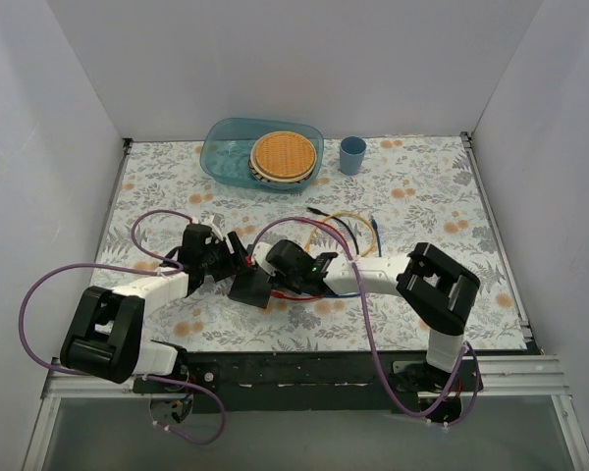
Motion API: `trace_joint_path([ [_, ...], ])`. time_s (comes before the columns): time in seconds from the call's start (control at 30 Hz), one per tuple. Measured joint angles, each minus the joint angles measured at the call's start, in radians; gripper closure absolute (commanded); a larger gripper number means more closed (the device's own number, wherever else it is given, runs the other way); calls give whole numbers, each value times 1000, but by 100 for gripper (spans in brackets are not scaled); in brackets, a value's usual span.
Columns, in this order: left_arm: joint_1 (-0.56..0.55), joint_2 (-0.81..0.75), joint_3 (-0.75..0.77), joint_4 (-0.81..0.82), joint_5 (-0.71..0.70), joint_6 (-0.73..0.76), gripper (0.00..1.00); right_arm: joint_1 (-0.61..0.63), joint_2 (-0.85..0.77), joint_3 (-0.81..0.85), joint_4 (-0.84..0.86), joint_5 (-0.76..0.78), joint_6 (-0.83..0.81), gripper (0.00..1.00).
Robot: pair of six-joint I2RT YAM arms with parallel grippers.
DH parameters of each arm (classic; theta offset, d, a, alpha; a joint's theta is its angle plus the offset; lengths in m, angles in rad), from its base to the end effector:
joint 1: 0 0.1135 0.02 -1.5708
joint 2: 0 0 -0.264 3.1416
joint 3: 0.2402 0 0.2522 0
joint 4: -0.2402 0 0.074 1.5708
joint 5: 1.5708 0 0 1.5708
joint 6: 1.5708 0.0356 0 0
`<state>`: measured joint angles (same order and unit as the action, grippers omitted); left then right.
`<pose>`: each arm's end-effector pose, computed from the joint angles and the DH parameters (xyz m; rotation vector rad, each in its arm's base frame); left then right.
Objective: Insert the plug into the switch port
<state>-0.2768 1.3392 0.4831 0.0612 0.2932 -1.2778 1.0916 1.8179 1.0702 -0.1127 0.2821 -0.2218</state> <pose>0.2290 -0.0757 0.1476 -1.1096 2.3557 -1.0186 0.1819 0.3287 0.1649 -1.3560 1.9649 0.0656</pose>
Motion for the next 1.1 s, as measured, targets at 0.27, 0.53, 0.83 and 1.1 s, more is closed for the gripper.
trace_joint_path([
  [0.27, 2, 0, -7, 16, 2, 6, 37, 15, 22, 28, -19, 37, -19, 99],
  [0.53, 7, 0, -13, 32, 3, 6, 37, 26, 36, 45, -31, 64, -28, 99],
  [0.83, 10, 0, -19, 43, 7, 4, 37, 30, 39, 48, -36, 70, -35, 99],
  [1.1, 14, -8, -29, 53, 7, -11, 37, 33, 49, 66, -58, 71, -41, 99],
])
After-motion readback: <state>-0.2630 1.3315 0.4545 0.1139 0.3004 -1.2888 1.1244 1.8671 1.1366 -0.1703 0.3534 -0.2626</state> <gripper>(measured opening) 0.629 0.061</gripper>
